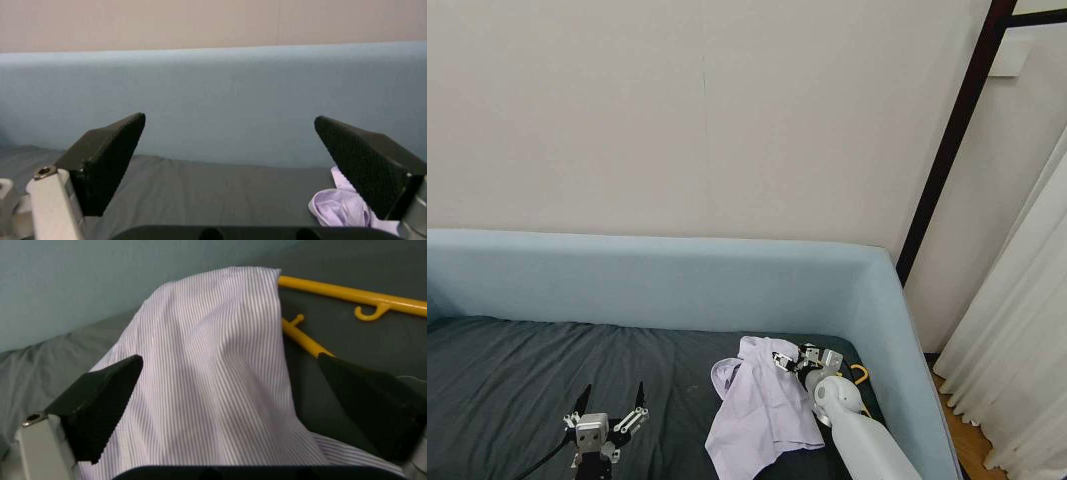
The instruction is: Pick up the clothes from the sofa and hang them on the clothes hanger.
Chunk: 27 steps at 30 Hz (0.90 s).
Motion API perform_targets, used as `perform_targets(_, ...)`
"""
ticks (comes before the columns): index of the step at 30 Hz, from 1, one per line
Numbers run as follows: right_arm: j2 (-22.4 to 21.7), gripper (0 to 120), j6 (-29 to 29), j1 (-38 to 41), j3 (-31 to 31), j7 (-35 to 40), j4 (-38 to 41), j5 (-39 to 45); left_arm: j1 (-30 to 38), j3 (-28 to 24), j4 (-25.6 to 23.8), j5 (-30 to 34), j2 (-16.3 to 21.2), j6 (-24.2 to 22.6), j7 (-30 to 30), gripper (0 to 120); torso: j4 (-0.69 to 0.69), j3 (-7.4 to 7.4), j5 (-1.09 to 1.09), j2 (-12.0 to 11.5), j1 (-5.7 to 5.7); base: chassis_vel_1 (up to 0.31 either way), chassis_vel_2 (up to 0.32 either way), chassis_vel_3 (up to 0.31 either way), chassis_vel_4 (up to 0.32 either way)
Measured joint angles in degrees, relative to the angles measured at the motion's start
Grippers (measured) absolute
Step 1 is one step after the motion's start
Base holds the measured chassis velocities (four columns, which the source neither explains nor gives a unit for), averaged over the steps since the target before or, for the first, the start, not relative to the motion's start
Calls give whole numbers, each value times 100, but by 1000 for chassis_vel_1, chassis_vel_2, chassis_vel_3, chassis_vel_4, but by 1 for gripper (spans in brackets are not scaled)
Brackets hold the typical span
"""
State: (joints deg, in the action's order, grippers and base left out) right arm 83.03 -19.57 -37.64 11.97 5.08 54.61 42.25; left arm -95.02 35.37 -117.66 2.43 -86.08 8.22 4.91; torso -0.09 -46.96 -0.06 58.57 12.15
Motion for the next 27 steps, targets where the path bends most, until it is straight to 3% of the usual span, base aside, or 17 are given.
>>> perform_targets(4,3,92,-8,-46,-1,37,22,-85,9,-30,31,-37,-5,49,4,100,0,0,0,0,-1,0,0,0,0)
perform_targets(7,67,74,-24,-85,65,-6,-8,-233,5,-68,31,-49,-14,86,5,100,1,0,1,0,-1,0,0,0,0)
perform_targets(13,86,57,-41,-97,124,-40,-66,-352,2,-73,25,-50,-7,93,6,100,2,0,1,0,-1,0,0,0,0)
perform_targets(19,77,31,-43,-126,220,-195,-126,-405,20,-99,70,-51,-11,123,8,100,1,0,1,0,-1,0,0,0,0)
perform_targets(27,105,3,-55,-263,270,-289,52,-213,70,-158,149,-60,-27,145,13,100,1,0,1,0,-1,0,0,0,0)
